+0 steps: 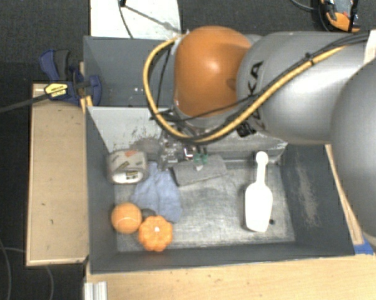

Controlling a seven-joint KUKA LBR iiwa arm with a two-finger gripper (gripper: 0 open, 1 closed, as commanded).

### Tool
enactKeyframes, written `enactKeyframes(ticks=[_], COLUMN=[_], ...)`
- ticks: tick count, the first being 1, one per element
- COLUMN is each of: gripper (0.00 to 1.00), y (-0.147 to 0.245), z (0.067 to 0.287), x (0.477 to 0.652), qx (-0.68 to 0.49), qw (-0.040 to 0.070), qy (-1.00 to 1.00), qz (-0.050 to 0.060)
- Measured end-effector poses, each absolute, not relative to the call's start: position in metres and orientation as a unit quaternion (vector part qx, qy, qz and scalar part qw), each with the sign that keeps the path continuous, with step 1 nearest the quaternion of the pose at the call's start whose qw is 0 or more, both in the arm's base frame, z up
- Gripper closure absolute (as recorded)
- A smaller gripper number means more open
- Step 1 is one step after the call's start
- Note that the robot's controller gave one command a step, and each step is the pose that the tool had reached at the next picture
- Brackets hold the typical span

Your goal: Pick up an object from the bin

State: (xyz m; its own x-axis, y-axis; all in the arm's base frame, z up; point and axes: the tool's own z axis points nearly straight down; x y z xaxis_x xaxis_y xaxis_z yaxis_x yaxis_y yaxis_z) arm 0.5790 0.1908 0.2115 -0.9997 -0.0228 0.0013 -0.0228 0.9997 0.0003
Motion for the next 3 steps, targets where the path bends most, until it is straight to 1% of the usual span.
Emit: enactKeyframes(ticks=[1,2,3], gripper=[1.00,1.00,1.00], y=[0.188,0.190,0.182], z=[0.245,0.200,0.163], x=[0.579,0.588,0.586], qx=[0.011,0.017,0.001], qw=[-0.005,-0.003,-0.001], qy=[-1.000,-1.000,-1.000], qz=[-0.002,-0.001,-0.001])
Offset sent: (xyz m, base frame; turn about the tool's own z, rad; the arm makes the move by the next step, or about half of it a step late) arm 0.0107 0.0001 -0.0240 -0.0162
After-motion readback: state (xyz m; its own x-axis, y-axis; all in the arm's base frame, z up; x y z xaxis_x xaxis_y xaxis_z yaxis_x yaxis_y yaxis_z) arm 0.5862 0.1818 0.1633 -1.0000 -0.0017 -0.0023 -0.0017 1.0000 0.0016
